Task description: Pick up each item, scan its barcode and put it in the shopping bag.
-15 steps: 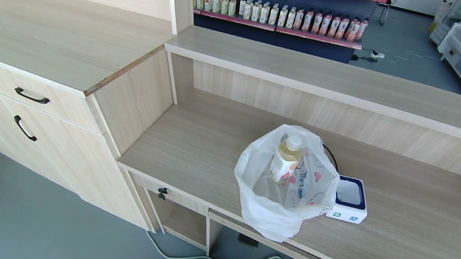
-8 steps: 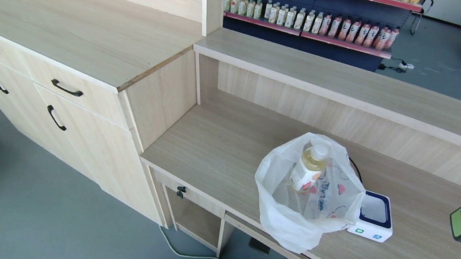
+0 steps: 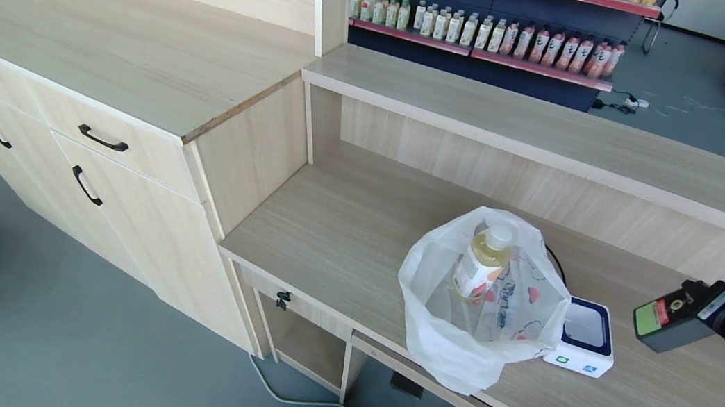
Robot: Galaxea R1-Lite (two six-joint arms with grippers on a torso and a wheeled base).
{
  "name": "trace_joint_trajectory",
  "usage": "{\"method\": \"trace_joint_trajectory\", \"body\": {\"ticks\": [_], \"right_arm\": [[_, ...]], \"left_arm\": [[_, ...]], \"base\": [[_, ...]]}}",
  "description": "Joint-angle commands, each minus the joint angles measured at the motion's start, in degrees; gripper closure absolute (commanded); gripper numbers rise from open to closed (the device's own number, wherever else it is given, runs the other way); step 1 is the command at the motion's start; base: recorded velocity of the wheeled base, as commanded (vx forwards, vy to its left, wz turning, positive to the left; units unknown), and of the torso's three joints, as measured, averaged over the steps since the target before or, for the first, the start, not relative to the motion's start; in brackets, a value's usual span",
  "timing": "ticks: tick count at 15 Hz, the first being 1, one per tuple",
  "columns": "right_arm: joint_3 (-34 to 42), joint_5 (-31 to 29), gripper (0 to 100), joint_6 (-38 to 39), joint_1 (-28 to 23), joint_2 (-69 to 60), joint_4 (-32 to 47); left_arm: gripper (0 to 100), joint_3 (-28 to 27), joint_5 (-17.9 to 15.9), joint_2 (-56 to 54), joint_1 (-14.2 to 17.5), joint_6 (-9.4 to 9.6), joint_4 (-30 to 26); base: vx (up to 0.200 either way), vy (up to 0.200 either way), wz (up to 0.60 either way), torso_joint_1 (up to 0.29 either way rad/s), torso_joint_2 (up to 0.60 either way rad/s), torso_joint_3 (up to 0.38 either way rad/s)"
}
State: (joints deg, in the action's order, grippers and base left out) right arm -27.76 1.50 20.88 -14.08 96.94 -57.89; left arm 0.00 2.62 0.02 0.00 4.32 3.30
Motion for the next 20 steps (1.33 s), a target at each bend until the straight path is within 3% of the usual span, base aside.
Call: {"method": "trace_joint_trajectory", "body": {"ticks": [1,13,20], "right_arm": [[0.07,3.16,100,2.06,-0.07,6.16,-3.28],[-0.63,16.61,100,3.99,-0.07,11.87,-11.19],[-1.07,17.40,100,-0.84,0.28,15.56,-14.44]], "left_arm": [[0,0.00,0.02,-0.02,0.00,-0.01,0.04],[0,0.00,0.02,-0.02,0.00,-0.01,0.04],[0,0.00,0.02,-0.02,0.00,-0.01,0.04]], "base": [[0.000,0.000,0.00,0.000,0.00,0.000],[0.000,0.000,0.00,0.000,0.00,0.000],[0.000,0.000,0.00,0.000,0.00,0.000]]}}
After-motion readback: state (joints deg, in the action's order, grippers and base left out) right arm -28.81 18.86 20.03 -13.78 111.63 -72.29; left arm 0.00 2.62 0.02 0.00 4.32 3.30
